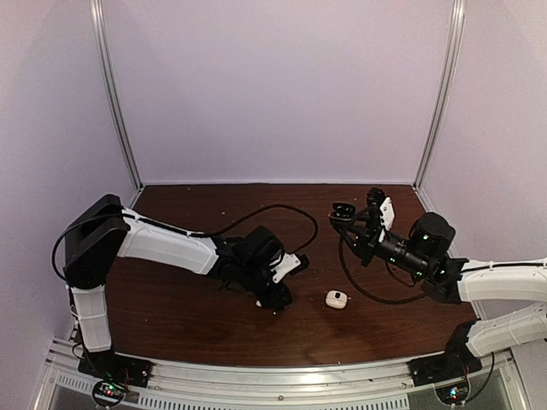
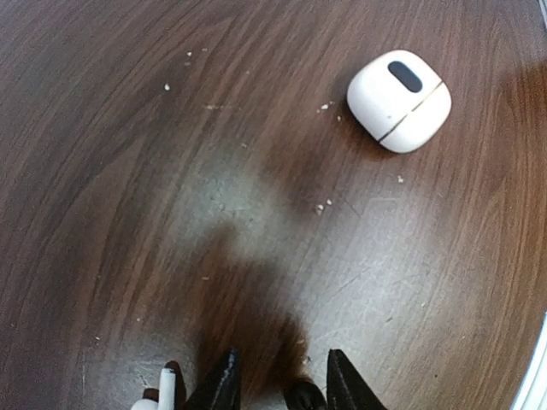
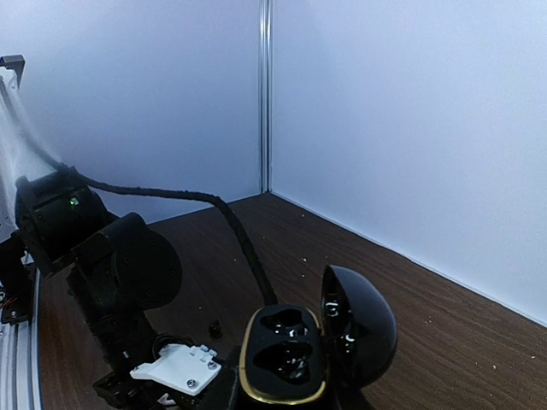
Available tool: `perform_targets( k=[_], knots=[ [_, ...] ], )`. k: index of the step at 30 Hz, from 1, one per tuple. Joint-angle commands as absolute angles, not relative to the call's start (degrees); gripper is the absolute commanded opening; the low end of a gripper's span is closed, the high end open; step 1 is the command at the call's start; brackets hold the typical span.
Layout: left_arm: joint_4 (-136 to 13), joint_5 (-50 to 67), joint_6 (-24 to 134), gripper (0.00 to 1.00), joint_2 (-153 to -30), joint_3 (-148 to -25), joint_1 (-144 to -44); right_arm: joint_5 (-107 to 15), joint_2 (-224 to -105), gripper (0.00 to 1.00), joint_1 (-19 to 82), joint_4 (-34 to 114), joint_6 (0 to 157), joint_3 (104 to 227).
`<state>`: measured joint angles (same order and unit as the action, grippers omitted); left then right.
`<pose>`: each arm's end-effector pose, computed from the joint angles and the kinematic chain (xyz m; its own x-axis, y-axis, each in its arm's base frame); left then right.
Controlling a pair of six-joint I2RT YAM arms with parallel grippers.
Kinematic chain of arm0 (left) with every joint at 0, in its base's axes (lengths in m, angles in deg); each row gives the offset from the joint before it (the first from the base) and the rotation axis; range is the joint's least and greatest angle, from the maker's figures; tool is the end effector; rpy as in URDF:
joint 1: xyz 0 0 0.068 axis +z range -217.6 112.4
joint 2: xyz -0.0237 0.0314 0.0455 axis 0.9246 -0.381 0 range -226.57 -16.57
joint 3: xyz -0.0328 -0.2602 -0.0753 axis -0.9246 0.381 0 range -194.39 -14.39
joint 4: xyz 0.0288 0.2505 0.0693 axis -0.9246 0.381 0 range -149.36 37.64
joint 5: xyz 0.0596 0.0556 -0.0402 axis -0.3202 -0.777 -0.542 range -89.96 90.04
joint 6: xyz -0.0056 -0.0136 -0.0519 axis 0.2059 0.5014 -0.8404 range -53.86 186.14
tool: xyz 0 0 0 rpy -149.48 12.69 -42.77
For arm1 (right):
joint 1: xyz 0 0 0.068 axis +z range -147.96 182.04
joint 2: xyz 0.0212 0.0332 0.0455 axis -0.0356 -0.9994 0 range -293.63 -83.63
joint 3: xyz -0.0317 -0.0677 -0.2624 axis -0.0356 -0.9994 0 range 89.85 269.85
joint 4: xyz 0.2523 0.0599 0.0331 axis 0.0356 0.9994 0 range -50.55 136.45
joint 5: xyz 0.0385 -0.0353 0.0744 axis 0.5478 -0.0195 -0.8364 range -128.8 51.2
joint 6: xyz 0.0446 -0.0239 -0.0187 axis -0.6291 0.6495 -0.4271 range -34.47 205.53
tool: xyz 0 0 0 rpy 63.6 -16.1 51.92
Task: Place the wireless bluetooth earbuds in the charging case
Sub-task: Move the right earbud to the center of the board.
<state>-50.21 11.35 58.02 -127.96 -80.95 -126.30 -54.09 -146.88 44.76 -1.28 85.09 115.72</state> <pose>0.2000 -0.3424 0.1411 -0.5429 0.6261 -0.5597 0.8294 0.5045 -0.2401 0.1702 0.1700 0.2545 0.0365 0.0438 -0.9984 -0.8481 0.5297 -0.0078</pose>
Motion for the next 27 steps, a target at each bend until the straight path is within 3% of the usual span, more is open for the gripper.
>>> perform_targets(
  k=[1,9,16,27],
  knots=[
    [-33.7,10.5,61.1,0.36,-130.6,-87.6,-126.4,-52.8,-145.7,0.0,44.5,-1.3,84.8,115.5],
    [-27.4,9.6,60.8,0.35,-133.9,-92.7,-128.6,-51.1,-144.1,0.0,44.6,0.0,86.2,115.8],
    [-23.0,8.6,61.3,0.18,-133.7,-91.9,-129.8,-49.7,-142.5,0.0,44.4,0.4,86.5,115.6],
    [-17.2,7.4,63.5,0.16,-126.3,-82.7,-129.8,-49.7,-140.9,0.0,44.3,0.9,86.3,115.6]
  ],
)
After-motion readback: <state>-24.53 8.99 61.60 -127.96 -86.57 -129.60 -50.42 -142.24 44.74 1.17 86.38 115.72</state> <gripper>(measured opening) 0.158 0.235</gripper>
